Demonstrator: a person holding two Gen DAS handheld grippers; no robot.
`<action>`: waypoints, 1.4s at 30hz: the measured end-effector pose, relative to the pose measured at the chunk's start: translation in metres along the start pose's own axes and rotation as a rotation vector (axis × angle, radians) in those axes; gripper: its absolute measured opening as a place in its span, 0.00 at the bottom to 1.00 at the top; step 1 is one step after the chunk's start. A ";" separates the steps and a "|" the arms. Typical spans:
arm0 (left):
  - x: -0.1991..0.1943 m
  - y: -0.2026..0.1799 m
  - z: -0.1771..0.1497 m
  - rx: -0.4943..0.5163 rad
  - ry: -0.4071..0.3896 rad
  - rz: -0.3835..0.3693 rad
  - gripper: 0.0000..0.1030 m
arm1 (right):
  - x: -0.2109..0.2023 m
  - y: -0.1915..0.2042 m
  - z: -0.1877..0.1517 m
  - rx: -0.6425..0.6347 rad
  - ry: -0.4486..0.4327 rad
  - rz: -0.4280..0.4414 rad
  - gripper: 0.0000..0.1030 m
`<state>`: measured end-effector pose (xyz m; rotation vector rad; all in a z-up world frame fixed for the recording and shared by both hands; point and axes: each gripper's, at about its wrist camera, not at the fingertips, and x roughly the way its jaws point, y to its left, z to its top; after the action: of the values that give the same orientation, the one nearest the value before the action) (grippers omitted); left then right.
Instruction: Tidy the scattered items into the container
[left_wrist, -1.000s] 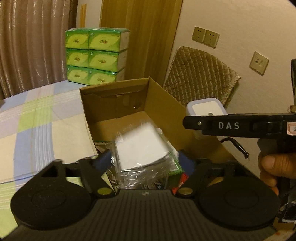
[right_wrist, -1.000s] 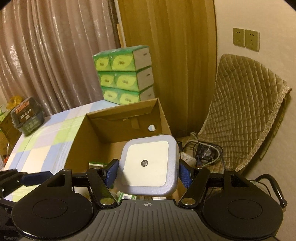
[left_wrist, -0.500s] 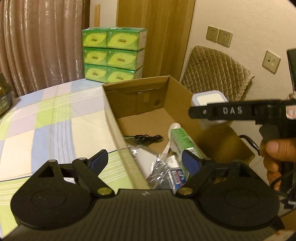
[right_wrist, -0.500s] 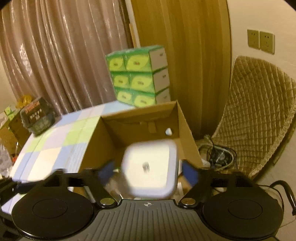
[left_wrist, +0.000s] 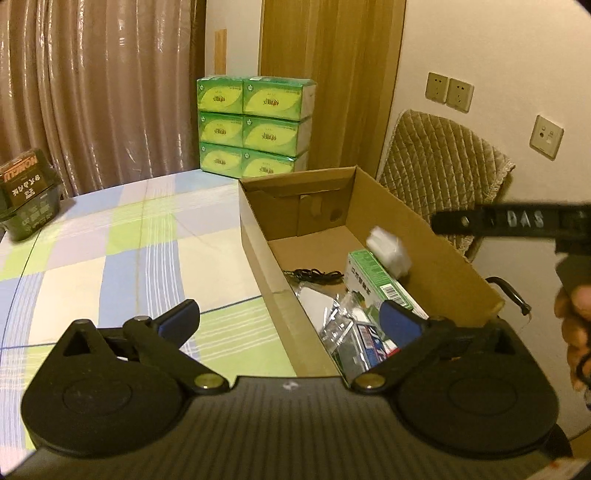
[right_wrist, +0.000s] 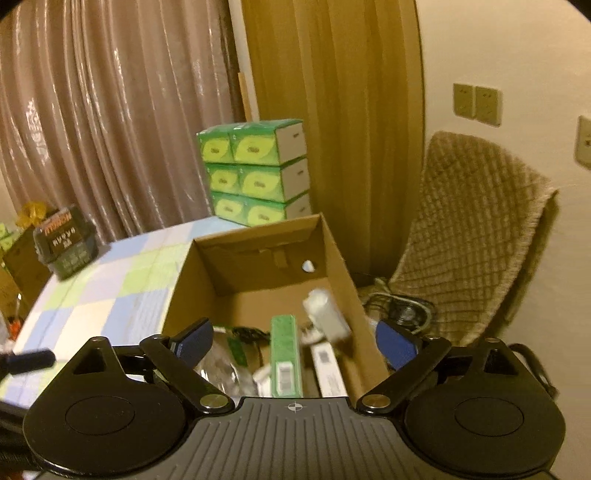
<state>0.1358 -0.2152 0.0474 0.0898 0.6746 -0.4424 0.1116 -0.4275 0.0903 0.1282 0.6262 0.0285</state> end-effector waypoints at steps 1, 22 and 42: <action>-0.006 -0.001 -0.001 0.000 -0.001 -0.001 0.99 | -0.007 0.001 -0.003 -0.008 0.000 -0.005 0.94; -0.155 -0.053 -0.054 -0.103 -0.069 -0.020 0.99 | -0.175 0.015 -0.082 -0.128 -0.043 -0.068 0.98; -0.219 -0.062 -0.086 -0.162 -0.121 0.040 0.99 | -0.240 0.045 -0.105 -0.184 -0.096 -0.023 0.98</action>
<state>-0.0922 -0.1719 0.1202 -0.0766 0.5866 -0.3506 -0.1438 -0.3869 0.1511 -0.0550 0.5261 0.0569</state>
